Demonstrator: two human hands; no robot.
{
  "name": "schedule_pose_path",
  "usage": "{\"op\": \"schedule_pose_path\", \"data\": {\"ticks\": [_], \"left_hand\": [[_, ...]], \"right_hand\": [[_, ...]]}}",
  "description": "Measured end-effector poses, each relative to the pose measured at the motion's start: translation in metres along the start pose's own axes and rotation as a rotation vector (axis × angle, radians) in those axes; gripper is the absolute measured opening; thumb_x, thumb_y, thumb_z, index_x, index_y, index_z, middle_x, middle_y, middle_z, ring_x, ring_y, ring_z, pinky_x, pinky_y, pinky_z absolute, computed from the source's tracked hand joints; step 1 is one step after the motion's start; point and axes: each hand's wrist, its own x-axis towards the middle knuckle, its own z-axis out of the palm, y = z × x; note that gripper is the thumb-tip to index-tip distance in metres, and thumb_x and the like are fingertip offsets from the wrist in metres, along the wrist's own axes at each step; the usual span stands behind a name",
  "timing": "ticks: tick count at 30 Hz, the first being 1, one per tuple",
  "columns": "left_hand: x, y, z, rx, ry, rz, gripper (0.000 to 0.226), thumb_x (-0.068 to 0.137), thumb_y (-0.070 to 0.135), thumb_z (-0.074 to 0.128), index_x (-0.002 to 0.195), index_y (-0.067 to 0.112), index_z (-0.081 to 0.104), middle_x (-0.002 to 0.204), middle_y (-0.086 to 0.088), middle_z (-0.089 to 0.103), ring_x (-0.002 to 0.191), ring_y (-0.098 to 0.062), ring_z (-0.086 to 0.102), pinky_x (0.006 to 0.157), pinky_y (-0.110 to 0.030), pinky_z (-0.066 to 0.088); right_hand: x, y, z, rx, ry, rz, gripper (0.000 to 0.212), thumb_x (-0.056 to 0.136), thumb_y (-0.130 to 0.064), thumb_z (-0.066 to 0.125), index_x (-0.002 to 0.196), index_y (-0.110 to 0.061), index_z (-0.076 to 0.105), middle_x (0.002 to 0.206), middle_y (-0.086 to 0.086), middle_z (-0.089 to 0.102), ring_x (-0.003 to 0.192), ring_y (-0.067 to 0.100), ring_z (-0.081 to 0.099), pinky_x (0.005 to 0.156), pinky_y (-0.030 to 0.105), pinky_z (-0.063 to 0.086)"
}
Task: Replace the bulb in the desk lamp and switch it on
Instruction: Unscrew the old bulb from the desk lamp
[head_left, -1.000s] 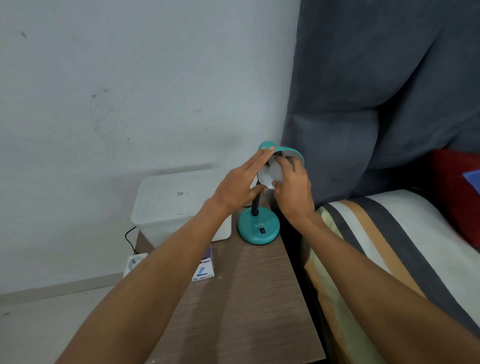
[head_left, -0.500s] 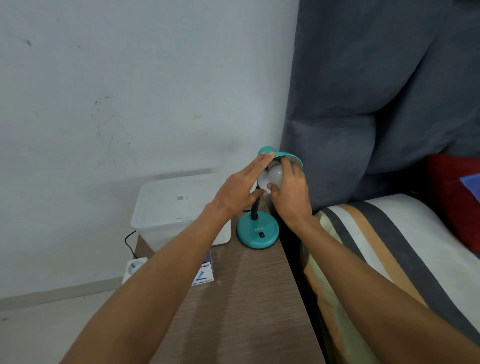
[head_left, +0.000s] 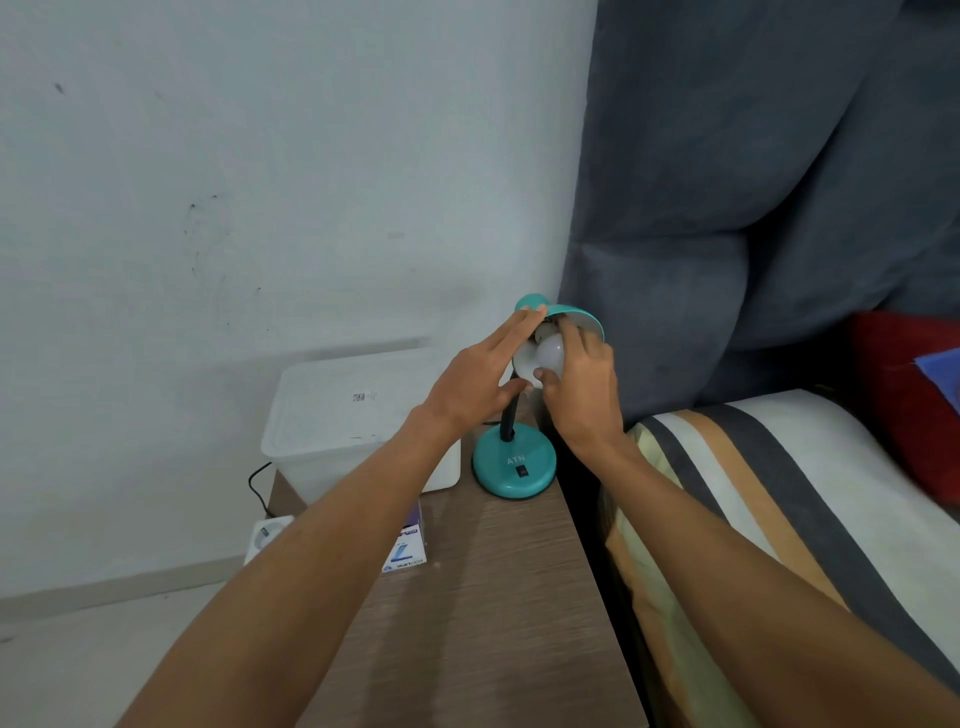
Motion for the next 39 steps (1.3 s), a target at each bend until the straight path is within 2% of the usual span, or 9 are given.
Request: {"op": "schedule_pose_path", "data": {"ticks": [3,7,10,15,18,24,31,34,39], "left_hand": [[0.000,0.000,0.000,0.002,0.001,-0.004,0.093,0.087,0.016,0.078,0.162,0.023,0.023,0.166,-0.005,0.031,0.129,-0.036,0.058,0.105,-0.047,0.052],[0.001,0.002,-0.001,0.008,-0.004,-0.002,0.095,0.086,0.013,0.080,0.162,0.021,0.023,0.166,-0.005,0.032,0.124,-0.038,0.061,0.105,-0.047,0.052],[0.001,0.002,-0.001,0.006,-0.005,-0.002,0.095,0.086,0.013,0.080,0.162,0.020,0.024,0.166,-0.006,0.032,0.127,-0.038,0.060,0.106,-0.046,0.052],[-0.001,0.001,-0.001,0.008,-0.006,-0.006,0.095,0.086,0.014,0.080,0.162,0.022,0.022,0.166,-0.006,0.031,0.127,-0.036,0.060,0.105,-0.047,0.053],[-0.002,0.003,-0.001,0.019,-0.007,0.002,0.095,0.086,0.013,0.080,0.162,0.022,0.022,0.166,-0.006,0.032,0.123,-0.037,0.063,0.103,-0.047,0.054],[-0.005,0.006,-0.004,0.015,0.010,-0.012,0.095,0.084,0.010,0.081,0.161,0.019,0.026,0.164,-0.009,0.034,0.131,-0.040,0.057,0.105,-0.049,0.052],[-0.003,0.008,-0.003,0.019,0.000,-0.028,0.094,0.084,0.009,0.081,0.161,0.018,0.026,0.164,-0.009,0.034,0.129,-0.039,0.059,0.106,-0.045,0.052],[-0.003,0.007,-0.004,0.012,0.001,-0.029,0.095,0.084,0.009,0.081,0.161,0.018,0.027,0.164,-0.009,0.034,0.134,-0.037,0.055,0.109,-0.044,0.050],[-0.003,0.007,-0.004,0.006,0.002,-0.027,0.093,0.085,0.009,0.080,0.161,0.019,0.027,0.164,-0.008,0.034,0.134,-0.035,0.056,0.109,-0.040,0.050]], "right_hand": [[0.000,0.000,0.000,-0.096,-0.026,-0.056,0.065,0.084,-0.008,0.074,0.142,-0.008,0.046,0.138,0.017,0.050,0.126,0.036,0.049,0.098,0.042,0.047],[0.002,-0.003,0.000,-0.070,-0.043,-0.018,0.064,0.089,-0.010,0.069,0.146,-0.020,0.042,0.148,0.020,0.038,0.113,0.040,0.060,0.094,0.045,0.052],[0.003,-0.006,-0.003,-0.029,-0.064,0.061,0.058,0.092,-0.012,0.066,0.144,-0.027,0.046,0.139,0.019,0.044,0.107,0.040,0.061,0.092,0.044,0.051],[0.002,-0.007,-0.004,0.025,-0.029,0.061,0.055,0.086,-0.010,0.069,0.137,-0.027,0.053,0.136,0.016,0.043,0.117,0.035,0.053,0.099,0.042,0.048],[0.001,-0.008,-0.004,-0.052,-0.001,0.002,0.049,0.089,-0.014,0.070,0.135,-0.025,0.056,0.135,0.017,0.047,0.117,0.037,0.052,0.095,0.041,0.048],[-0.003,-0.011,-0.001,-0.107,0.014,0.015,0.065,0.083,-0.003,0.074,0.141,-0.005,0.045,0.141,0.017,0.047,0.128,0.035,0.045,0.098,0.042,0.049],[-0.004,-0.011,0.002,0.005,0.020,0.051,0.056,0.088,-0.009,0.070,0.138,-0.019,0.047,0.141,0.017,0.045,0.116,0.037,0.058,0.095,0.044,0.051],[-0.003,-0.008,-0.001,0.048,0.017,0.055,0.057,0.086,-0.003,0.069,0.137,-0.021,0.050,0.139,0.014,0.044,0.121,0.033,0.051,0.100,0.041,0.047],[-0.002,-0.004,-0.002,-0.002,0.004,-0.041,0.052,0.086,-0.011,0.072,0.134,-0.023,0.057,0.135,0.015,0.050,0.123,0.033,0.044,0.098,0.039,0.045]]}}
